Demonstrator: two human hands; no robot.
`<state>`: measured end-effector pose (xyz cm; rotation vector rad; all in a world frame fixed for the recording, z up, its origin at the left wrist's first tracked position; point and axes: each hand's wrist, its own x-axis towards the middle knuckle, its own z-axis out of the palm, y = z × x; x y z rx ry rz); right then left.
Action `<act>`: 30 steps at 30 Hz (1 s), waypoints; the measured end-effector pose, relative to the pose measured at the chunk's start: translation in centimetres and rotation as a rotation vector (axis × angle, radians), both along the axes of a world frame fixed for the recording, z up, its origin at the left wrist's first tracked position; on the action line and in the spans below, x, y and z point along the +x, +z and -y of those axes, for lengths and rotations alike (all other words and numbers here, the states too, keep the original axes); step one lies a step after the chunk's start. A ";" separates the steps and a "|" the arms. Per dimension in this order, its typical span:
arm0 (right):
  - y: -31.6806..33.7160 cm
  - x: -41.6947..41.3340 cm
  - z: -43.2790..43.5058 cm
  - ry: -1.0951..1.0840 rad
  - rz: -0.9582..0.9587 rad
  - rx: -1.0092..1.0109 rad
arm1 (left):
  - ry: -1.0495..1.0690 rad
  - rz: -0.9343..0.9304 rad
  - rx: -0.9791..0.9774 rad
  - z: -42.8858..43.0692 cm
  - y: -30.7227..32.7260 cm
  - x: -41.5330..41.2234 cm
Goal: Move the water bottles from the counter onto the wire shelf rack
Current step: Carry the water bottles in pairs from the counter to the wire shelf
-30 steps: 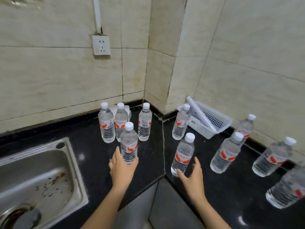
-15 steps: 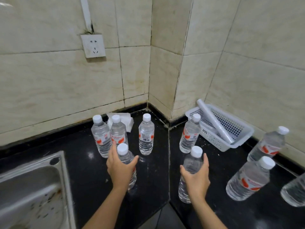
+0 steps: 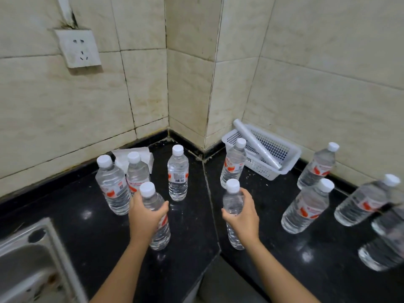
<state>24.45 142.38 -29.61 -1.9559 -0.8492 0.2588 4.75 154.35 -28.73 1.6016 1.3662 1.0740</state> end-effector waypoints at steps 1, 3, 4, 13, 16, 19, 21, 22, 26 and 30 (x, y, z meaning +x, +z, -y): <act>-0.1 -0.2 -0.1 0.006 0.010 -0.010 | 0.003 0.010 -0.006 0.0 -0.1 0.0; -0.3 -0.7 -0.2 0.006 0.033 -0.033 | 0.045 0.063 -0.023 0.3 -0.4 -0.1; -0.3 -1.0 -0.3 0.010 0.052 -0.051 | 0.078 0.098 -0.035 0.5 -0.6 0.0; -1.1 -6.5 1.2 0.218 0.428 -0.395 | -0.122 0.026 -0.026 1.1 -1.2 -0.4; 0.3 -6.9 3.9 0.064 0.189 -0.244 | -0.190 0.007 -0.011 1.9 -1.6 -0.4; 1.5 -6.6 7.6 -0.147 0.010 -0.132 | -0.321 0.040 -0.077 4.0 -1.1 1.0; 2.0 -6.7 10.5 -0.252 -0.023 -0.121 | -0.471 0.075 -0.124 6.2 -0.6 2.6; 2.3 -6.7 12.0 -0.297 -0.026 -0.110 | -0.551 0.087 -0.141 7.4 -0.3 3.4; 4.1 -7.0 18.3 -0.503 -0.040 -0.057 | -0.848 0.109 -0.181 12.6 0.5 6.4; 5.6 -8.3 25.4 -0.759 -0.030 0.007 | -1.076 0.095 -0.197 17.8 1.1 8.5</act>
